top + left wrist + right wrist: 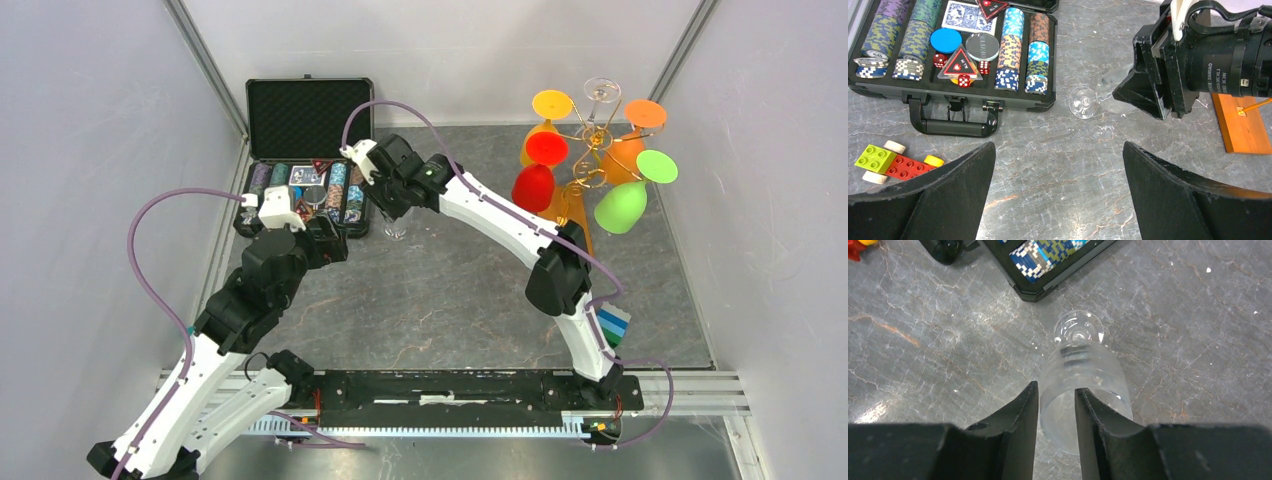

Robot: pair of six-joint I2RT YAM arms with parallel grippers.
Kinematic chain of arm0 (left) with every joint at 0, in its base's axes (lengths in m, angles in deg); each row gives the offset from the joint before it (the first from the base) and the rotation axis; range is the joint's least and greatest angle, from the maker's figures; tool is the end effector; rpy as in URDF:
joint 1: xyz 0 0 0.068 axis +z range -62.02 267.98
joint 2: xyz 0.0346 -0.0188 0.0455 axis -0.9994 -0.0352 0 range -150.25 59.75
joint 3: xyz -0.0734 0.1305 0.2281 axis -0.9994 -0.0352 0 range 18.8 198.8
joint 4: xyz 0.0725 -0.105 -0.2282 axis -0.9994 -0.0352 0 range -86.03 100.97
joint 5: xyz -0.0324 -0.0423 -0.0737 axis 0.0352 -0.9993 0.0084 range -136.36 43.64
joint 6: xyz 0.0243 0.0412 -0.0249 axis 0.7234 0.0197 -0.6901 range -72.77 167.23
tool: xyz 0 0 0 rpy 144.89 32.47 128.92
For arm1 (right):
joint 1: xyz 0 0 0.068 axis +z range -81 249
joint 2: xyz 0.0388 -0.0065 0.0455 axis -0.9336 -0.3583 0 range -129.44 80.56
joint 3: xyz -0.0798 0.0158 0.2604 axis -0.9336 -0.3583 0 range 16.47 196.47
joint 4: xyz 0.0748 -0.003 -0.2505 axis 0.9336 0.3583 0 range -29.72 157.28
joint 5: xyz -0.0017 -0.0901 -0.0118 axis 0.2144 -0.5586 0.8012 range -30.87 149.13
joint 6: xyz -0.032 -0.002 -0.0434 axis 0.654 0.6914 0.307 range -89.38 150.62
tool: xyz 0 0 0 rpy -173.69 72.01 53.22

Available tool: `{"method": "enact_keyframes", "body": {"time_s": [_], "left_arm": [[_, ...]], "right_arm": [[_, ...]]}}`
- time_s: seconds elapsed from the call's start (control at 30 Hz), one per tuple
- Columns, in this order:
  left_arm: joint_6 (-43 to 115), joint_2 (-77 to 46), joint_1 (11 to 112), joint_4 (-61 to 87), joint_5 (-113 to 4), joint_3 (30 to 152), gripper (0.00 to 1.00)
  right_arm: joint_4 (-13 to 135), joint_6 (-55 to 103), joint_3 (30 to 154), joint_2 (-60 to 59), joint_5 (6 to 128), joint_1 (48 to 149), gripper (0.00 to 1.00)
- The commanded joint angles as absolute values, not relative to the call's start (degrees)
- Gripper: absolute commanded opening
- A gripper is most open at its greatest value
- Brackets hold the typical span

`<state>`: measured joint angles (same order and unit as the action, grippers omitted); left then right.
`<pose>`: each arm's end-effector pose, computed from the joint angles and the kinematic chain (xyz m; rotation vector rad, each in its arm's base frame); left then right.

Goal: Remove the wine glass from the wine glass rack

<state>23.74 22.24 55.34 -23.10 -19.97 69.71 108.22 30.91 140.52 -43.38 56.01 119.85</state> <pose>0.1214 -0.0590 0.3521 -0.1532 1.8924 -0.2221 0.3083 0.3754 0.3118 -1.0268 2.2051 0.3405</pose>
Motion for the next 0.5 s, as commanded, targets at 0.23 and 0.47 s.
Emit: {"method": "enact_keyframes", "body": {"time_s": [0.23, 0.47], "left_arm": [[25.00, 22.16, 55.24, -20.41, -20.17, 69.08, 1.00], [25.11, 22.34, 55.29, -20.32, -20.32, 68.98, 1.00]], "right_arm": [[97.92, 30.88, 141.62, -43.73, 54.88, 119.28, 0.44], [96.74, 30.70, 141.51, -42.61, 56.01, 119.19, 0.45]]}}
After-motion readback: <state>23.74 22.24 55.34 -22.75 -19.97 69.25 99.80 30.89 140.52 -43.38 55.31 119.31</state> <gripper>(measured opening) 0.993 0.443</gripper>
